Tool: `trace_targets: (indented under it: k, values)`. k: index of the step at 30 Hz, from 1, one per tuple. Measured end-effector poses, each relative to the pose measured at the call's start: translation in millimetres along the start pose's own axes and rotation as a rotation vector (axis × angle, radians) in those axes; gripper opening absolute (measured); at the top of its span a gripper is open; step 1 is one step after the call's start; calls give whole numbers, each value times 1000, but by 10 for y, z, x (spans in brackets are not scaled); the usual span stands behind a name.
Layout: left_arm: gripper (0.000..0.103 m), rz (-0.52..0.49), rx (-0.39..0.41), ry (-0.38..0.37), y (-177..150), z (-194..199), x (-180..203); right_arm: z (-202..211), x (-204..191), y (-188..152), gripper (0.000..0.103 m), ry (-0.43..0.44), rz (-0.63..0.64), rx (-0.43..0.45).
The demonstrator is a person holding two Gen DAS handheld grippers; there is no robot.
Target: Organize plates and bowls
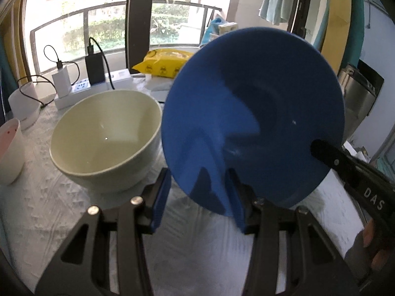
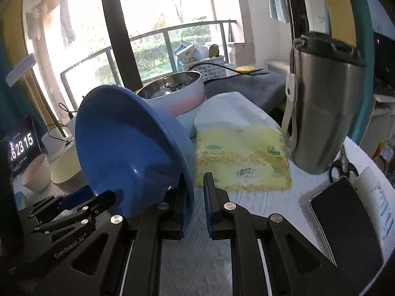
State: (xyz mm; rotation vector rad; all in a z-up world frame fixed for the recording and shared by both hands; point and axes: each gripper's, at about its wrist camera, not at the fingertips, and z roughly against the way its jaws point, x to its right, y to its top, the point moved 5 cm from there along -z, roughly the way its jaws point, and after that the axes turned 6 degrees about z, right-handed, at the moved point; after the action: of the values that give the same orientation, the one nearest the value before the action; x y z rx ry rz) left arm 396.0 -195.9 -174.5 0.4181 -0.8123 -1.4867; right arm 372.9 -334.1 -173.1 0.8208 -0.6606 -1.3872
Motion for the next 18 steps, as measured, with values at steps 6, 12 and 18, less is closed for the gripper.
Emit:
trace_targets:
  k: [6, 12, 18]
  values:
    - [40, 5, 8, -15, -7, -21, 3, -114, 8, -45, 16, 15, -18, -34]
    - [25, 4, 12, -22, -8, 8, -15, -187, -61, -124, 16, 36, -29, -63]
    - [25, -18, 16, -37, -27, 84, -3, -88, -64, -75, 15, 45, -39, -35]
